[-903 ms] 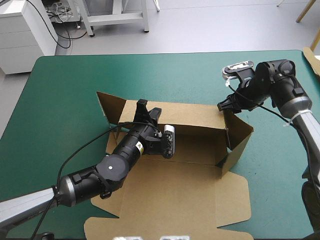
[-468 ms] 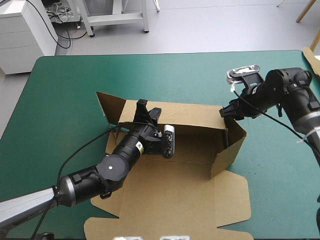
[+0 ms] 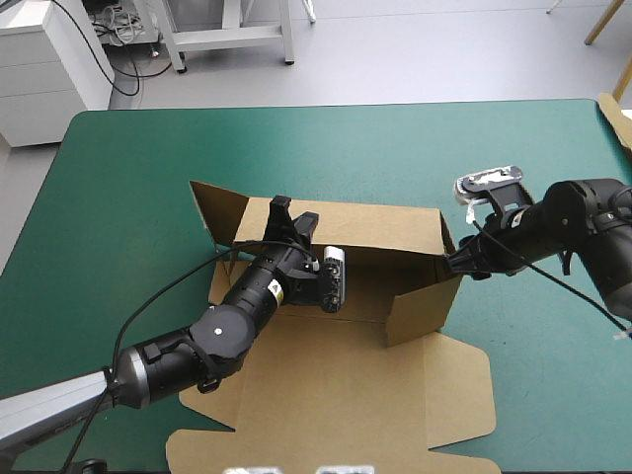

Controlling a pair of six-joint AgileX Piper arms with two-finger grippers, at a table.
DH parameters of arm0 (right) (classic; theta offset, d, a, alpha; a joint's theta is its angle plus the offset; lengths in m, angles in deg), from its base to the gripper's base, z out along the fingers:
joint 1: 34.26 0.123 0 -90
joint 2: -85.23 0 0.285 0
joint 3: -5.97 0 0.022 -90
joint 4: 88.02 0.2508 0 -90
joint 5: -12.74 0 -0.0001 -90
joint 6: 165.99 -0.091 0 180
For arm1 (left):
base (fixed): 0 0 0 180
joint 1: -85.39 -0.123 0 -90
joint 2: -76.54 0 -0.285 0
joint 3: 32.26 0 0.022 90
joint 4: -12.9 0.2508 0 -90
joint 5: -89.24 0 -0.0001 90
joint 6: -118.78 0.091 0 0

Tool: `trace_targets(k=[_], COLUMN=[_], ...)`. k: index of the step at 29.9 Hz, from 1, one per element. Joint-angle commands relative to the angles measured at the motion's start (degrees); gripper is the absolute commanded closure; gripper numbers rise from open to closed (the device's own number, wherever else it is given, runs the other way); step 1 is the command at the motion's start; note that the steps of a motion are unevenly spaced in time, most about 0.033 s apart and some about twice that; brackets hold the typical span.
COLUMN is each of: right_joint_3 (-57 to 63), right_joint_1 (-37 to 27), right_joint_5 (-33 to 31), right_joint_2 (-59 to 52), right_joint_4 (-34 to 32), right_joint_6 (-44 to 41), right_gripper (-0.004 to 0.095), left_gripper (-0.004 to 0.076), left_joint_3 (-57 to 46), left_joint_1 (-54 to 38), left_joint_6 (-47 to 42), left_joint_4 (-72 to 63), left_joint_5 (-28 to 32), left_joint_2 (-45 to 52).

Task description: Fold the box

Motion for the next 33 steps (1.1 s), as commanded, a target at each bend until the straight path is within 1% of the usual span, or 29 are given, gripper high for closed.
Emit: trace_targets(k=[1,6,10,13,15,23,25,30,33], right_joint_3=[1.3,5.0,9.3,11.3,12.5,16.3,17.5,19.5,20.0], right_joint_1=[-0.3,-0.3,-0.2,-0.2,-0.2,-0.1,-0.1,-0.1,-0.1], right_joint_5=[2.5,3.3,8.3,10.0,10.5,17.5,19.1,21.6,22.7], right_joint_2=[-3.4,-6.5,-9.6,-10.9,-11.1,-11.1,-11.1,-11.1,-11.1], right_joint_4=[3.8,7.0,11.4,15.8,17.4,18.9,18.9,19.0,20.2], right_joint_6=[2.5,5.5,10.5,13.9,15.7,15.7,14.2,12.5,12.2], right_gripper=[0.0438,0.0438,0.0438,0.0438,0.0438,0.0438,0.0438,0.0451,0.0468], left_gripper=[0.0731,0.0731,0.0731,0.0731,0.0731,0.0731,0.0731,0.0731,0.0731], left_joint_3=[1.9,1.9,1.9,1.9,1.9,1.9,1.9,1.9,1.9], left_joint_1=[0.1,0.1,0.1,0.1,0.1,0.1,0.1,0.1,0.1], left_joint_6=[-1.4,-1.2,-1.2,-1.2,-1.2,-1.2,-1.2,-1.2,-1.2], left_joint_4=[2.0,2.0,2.0,2.0,2.0,1.8,1.8,2.0,2.0], left_joint_5=[-2.2,-2.1,-2.1,-2.1,-2.1,-1.2,-1.2,-1.2,-0.8], left_joint_2=[1.9,1.9,1.9,1.9,1.9,1.9,1.9,1.9,1.9])
